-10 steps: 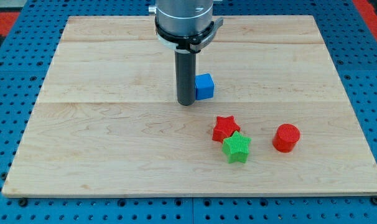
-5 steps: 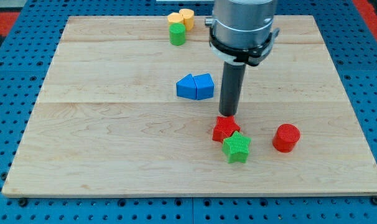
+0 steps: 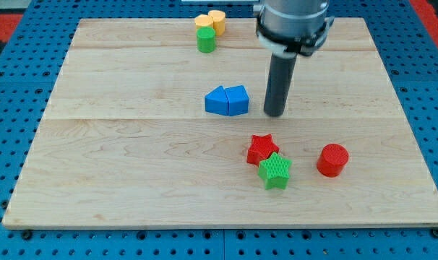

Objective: Push the green circle at the top of the blue blocks

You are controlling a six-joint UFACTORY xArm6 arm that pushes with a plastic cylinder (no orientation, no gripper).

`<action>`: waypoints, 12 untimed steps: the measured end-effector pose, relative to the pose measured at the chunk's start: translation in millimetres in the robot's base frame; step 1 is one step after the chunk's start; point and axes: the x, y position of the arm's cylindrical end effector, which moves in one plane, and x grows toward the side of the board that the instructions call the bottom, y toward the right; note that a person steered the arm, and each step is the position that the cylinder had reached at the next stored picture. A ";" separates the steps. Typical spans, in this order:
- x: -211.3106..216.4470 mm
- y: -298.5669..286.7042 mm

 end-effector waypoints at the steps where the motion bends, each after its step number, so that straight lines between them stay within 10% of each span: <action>1: -79.0 -10.2; 3: -200.9 -66.5; 12: -54.3 -201.1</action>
